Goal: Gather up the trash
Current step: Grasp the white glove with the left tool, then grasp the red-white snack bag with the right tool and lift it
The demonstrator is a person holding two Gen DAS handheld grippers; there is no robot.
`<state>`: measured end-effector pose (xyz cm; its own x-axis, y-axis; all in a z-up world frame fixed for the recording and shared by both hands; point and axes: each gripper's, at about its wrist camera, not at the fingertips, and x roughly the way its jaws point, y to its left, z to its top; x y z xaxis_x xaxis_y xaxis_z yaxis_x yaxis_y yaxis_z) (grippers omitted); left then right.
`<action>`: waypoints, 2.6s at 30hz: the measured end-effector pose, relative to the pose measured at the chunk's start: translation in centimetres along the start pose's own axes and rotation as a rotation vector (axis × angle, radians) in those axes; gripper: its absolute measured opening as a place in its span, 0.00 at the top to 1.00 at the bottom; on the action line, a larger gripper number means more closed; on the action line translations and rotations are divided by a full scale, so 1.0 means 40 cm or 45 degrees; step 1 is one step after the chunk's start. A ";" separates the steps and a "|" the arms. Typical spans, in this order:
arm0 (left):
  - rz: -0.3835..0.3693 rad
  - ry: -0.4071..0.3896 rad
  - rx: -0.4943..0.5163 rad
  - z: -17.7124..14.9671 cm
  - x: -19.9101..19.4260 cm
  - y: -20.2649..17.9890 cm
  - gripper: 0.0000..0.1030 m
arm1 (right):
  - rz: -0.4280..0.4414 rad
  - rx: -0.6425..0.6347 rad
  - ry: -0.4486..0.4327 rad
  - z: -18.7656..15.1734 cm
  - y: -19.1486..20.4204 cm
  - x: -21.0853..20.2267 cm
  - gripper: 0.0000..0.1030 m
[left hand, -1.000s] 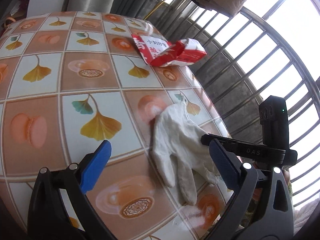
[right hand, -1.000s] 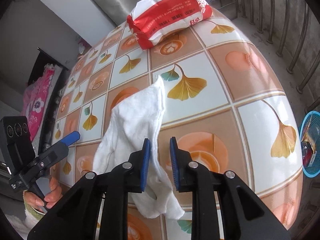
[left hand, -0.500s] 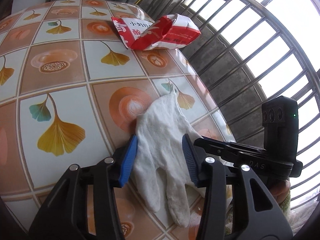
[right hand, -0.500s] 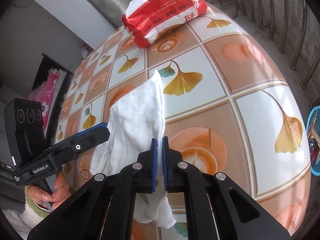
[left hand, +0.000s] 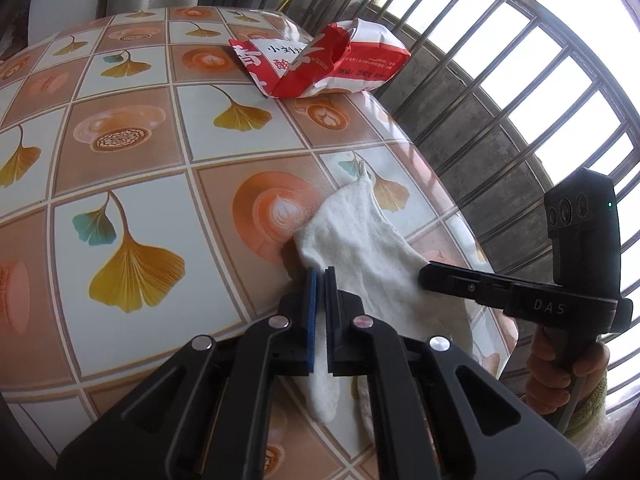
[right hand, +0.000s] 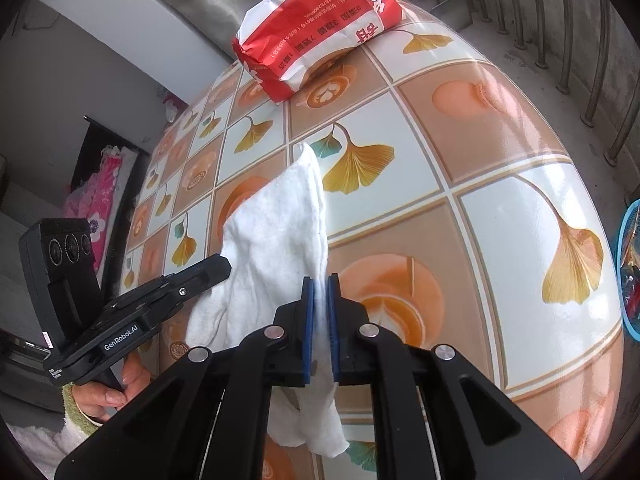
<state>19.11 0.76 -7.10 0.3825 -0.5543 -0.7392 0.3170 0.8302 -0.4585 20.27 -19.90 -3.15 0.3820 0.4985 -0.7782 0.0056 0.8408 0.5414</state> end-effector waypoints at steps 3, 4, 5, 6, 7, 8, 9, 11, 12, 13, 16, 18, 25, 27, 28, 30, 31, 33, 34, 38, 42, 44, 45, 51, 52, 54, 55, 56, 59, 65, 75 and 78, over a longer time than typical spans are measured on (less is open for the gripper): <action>0.025 -0.016 -0.006 -0.001 -0.016 0.011 0.98 | 0.038 0.024 -0.037 0.041 -0.004 -0.038 0.86; 0.036 -0.022 -0.008 -0.002 -0.023 0.016 0.98 | 0.039 0.027 -0.059 0.059 -0.002 -0.052 0.82; 0.044 -0.030 -0.015 -0.002 -0.030 0.021 0.98 | 0.036 0.028 -0.087 0.079 0.001 -0.067 0.76; 0.051 -0.039 -0.026 -0.002 -0.038 0.028 0.98 | 0.035 0.025 -0.121 0.106 0.009 -0.083 0.72; 0.059 -0.048 -0.038 -0.002 -0.047 0.037 0.98 | 0.037 0.024 -0.151 0.129 0.016 -0.097 0.60; 0.068 -0.057 -0.050 -0.003 -0.056 0.046 0.98 | 0.041 0.030 -0.181 0.154 0.022 -0.107 0.51; 0.077 -0.068 -0.064 -0.004 -0.066 0.056 0.98 | 0.045 0.039 -0.208 0.180 0.028 -0.113 0.49; 0.094 -0.089 -0.094 -0.005 -0.086 0.075 0.98 | 0.059 0.062 -0.234 0.239 0.040 -0.111 0.45; 0.100 -0.101 -0.109 -0.005 -0.096 0.084 0.98 | 0.068 0.092 -0.233 0.272 0.043 -0.102 0.45; 0.106 -0.111 -0.123 -0.004 -0.103 0.093 0.98 | 0.069 0.124 -0.235 0.300 0.044 -0.094 0.44; 0.124 -0.131 -0.153 -0.005 -0.127 0.117 0.98 | 0.019 0.178 -0.270 0.387 0.062 -0.076 0.42; 0.131 -0.139 -0.168 -0.006 -0.137 0.127 0.98 | -0.032 0.198 -0.301 0.440 0.078 -0.069 0.42; 0.131 -0.154 -0.185 -0.003 -0.150 0.139 0.98 | -0.392 0.182 -0.334 0.578 0.079 0.012 0.42; 0.126 -0.159 -0.183 -0.002 -0.153 0.138 0.98 | -0.410 0.227 -0.260 0.577 0.038 0.042 0.42; 0.123 -0.163 -0.183 -0.001 -0.154 0.138 0.98 | -0.382 0.252 -0.221 0.565 0.019 0.053 0.42; 0.118 -0.169 -0.185 -0.001 -0.158 0.141 0.98 | -0.335 0.269 -0.145 0.530 -0.009 0.075 0.42; 0.116 -0.171 -0.187 0.000 -0.158 0.143 0.98 | -0.299 0.266 -0.095 0.509 -0.020 0.086 0.42; 0.115 -0.174 -0.192 0.001 -0.159 0.146 0.98 | -0.238 0.286 -0.022 0.465 -0.045 0.101 0.42; 0.113 -0.176 -0.192 0.002 -0.160 0.146 0.98 | -0.218 0.293 -0.002 0.445 -0.052 0.104 0.44; 0.112 -0.193 -0.187 0.007 -0.172 0.138 0.98 | -0.150 0.247 0.022 0.389 -0.059 0.098 0.68; 0.118 -0.222 -0.176 0.012 -0.193 0.125 0.98 | -0.104 0.196 0.065 0.345 -0.062 0.097 0.77; 0.124 -0.232 -0.171 0.016 -0.202 0.123 0.98 | -0.100 0.160 0.076 0.322 -0.060 0.089 0.79; 0.129 -0.234 -0.169 0.017 -0.205 0.122 0.98 | -0.096 0.143 0.083 0.306 -0.059 0.080 0.79; 0.141 -0.219 -0.162 0.015 -0.201 0.120 0.98 | -0.020 0.075 0.137 0.215 -0.068 0.012 0.79; 0.139 -0.215 -0.159 0.014 -0.199 0.117 0.98 | -0.010 0.072 0.157 0.195 -0.071 0.005 0.79; 0.135 -0.208 -0.152 0.014 -0.192 0.111 0.98 | -0.015 0.074 0.194 0.162 -0.076 -0.005 0.78; 0.133 -0.205 -0.148 0.012 -0.189 0.107 0.98 | -0.024 0.068 0.207 0.144 -0.079 -0.009 0.78; 0.131 -0.203 -0.145 0.011 -0.186 0.103 0.98 | -0.019 0.060 0.210 0.132 -0.077 -0.013 0.77; 0.128 -0.197 -0.137 0.010 -0.179 0.095 0.98 | 0.018 0.070 0.210 0.104 -0.077 -0.026 0.61; 0.129 -0.196 -0.133 0.008 -0.179 0.088 0.98 | -0.005 0.148 0.143 0.057 -0.086 -0.080 0.42; 0.106 -0.186 -0.136 0.002 -0.174 0.085 0.98 | 0.192 0.444 0.078 -0.073 -0.157 -0.139 0.37; 0.103 -0.180 -0.125 0.002 -0.169 0.079 0.98 | 0.277 0.498 0.097 -0.110 -0.145 -0.127 0.37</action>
<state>17.61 7.14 -3.51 0.5239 -0.4826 -0.7018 0.1970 0.8703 -0.4514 14.23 -26.39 -3.74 0.3443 0.6812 -0.6461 0.2871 0.5788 0.7633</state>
